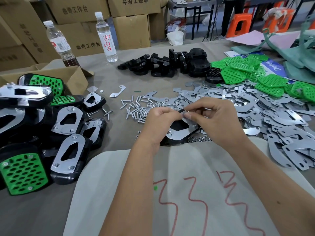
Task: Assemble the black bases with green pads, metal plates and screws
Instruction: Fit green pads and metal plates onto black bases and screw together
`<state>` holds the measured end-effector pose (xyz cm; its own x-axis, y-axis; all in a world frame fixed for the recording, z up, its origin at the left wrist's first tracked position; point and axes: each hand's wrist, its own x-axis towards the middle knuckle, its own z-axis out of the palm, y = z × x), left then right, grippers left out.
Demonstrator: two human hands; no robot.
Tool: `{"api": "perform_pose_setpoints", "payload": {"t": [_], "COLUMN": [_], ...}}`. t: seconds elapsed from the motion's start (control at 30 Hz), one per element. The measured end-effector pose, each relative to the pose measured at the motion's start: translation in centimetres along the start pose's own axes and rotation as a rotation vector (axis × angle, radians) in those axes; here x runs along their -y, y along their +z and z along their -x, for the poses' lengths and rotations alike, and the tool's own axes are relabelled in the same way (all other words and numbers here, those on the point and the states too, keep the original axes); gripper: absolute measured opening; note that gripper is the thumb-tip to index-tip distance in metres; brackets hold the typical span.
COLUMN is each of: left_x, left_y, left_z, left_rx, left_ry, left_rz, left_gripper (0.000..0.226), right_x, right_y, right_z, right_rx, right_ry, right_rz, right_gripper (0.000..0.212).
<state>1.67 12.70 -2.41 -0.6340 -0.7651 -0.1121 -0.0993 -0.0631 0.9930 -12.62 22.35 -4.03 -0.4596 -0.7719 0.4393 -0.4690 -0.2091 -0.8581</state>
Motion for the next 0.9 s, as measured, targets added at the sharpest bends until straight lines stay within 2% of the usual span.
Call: {"api": "perform_pose_setpoints", "payload": {"t": [0.17,0.3,0.5,0.63,0.8,0.9], "left_x": [-0.2,0.0,0.0,0.2,0.3,0.4], "left_y": [0.1,0.1,0.3,0.2,0.2,0.1], "left_z": [0.2,0.1,0.2,0.1,-0.1,0.0], "left_rx": [0.022,0.025,0.022,0.02,0.022,0.027], "left_ry": [0.0,-0.01,-0.043,-0.047,-0.042,-0.04], "left_rz": [0.022,0.027,0.076,0.11,0.095,0.095], "left_gripper": [0.015,0.019,0.009,0.007,0.009,0.009], "right_x": [-0.3,-0.7,-1.0,-1.0,-0.9,-0.7], "right_y": [-0.2,-0.4,-0.6,-1.0,-0.7,-0.8], "right_z": [-0.3,-0.4,-0.6,-0.6,-0.5,-0.5], "right_rx": [0.019,0.055,0.046,0.121,0.062,0.112], "right_ry": [0.003,0.059,0.104,0.097,0.093,0.059], "right_rz": [-0.04,-0.146,-0.172,-0.208,-0.164,-0.19], "right_gripper": [0.024,0.021,0.017,0.012,0.012,0.011]}}
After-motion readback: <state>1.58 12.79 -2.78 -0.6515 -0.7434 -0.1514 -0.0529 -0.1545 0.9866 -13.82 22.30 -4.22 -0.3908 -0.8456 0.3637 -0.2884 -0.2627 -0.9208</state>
